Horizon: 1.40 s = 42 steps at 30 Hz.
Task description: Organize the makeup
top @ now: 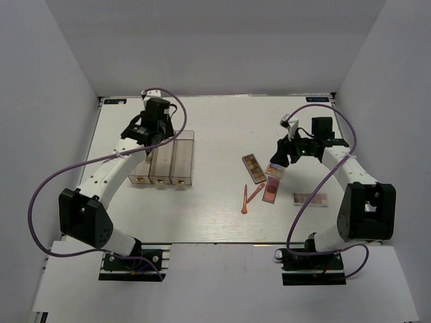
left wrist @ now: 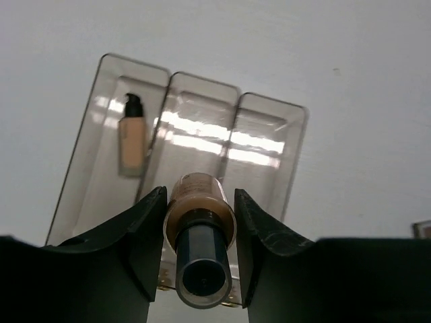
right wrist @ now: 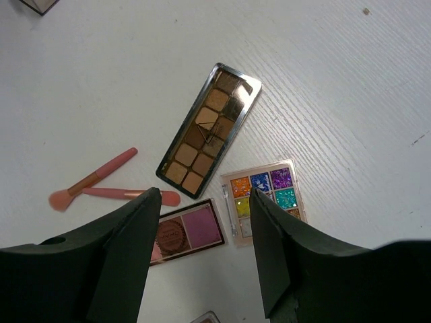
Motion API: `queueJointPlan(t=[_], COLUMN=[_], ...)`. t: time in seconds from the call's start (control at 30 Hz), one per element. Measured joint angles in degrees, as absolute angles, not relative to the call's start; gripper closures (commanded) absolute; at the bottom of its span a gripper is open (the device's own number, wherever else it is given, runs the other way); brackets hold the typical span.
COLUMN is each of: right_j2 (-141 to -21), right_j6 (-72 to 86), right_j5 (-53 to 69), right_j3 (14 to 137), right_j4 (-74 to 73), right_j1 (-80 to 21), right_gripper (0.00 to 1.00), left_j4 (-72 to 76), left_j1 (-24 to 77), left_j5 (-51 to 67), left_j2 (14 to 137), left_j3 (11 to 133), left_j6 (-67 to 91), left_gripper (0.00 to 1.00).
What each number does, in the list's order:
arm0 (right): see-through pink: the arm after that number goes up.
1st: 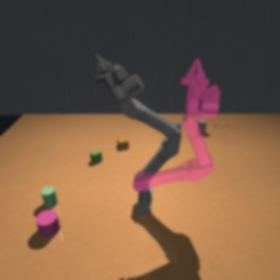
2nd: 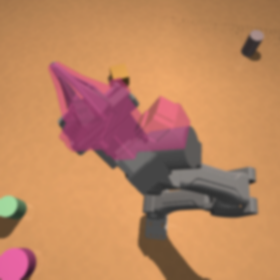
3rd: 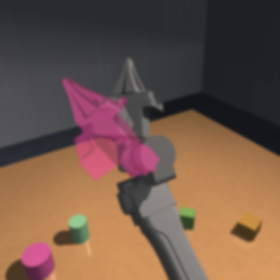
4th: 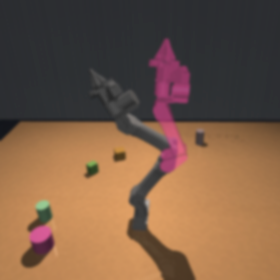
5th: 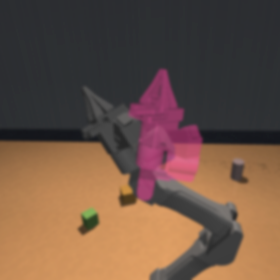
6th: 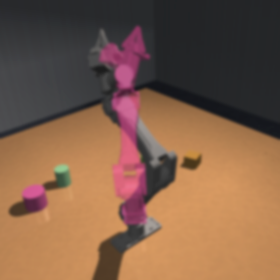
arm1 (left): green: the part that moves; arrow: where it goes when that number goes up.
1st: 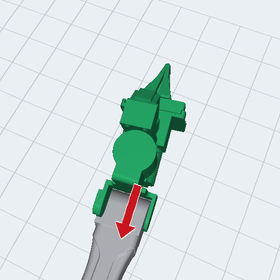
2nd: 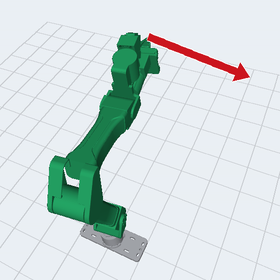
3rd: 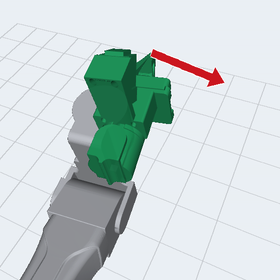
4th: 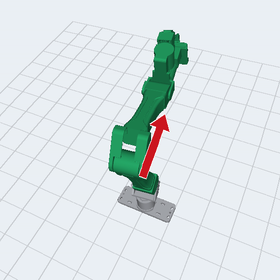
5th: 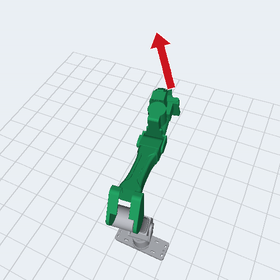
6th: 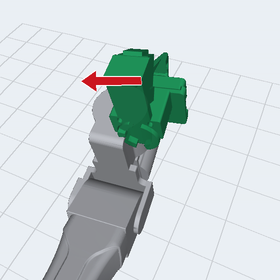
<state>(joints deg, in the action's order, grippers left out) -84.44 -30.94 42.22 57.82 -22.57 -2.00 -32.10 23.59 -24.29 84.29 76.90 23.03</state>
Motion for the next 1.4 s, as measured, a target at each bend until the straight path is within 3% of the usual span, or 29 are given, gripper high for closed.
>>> queueJointPlan(t=[0.47, 0.73, 1.03, 1.4], right_j2=[-84.4, -84.4, -84.4, -84.4], right_j6=[-30.4, -30.3, -30.2, -30.1], right_j5=[42.2, 42.2, 42.2, 42.2], right_j3=[57.3, 57.2, 57.2, 57.2], right_j4=[-22.5, -22.5, -22.5, -22.5], right_j1=[-2.0, -2.0, -2.0, -2.0], right_gripper=[0.36, 0.30, 0.29, 0.26], left_j4=[-39.0, -39.0, -38.4, -37.8], left_j1=[11.9, 10.8, 9.8, 9.0], left_j5=[-24.6, -23.5, -23.1, -23.0], left_j2=[83.7, 84.2, 88.5, 91.1], left_j3=[64.3, 62.6, 62.3, 62.3], left_j6=[28.5, 28.7, 28.8, 28.6], left_gripper=[1.00, 0.77, 0.69, 0.31])
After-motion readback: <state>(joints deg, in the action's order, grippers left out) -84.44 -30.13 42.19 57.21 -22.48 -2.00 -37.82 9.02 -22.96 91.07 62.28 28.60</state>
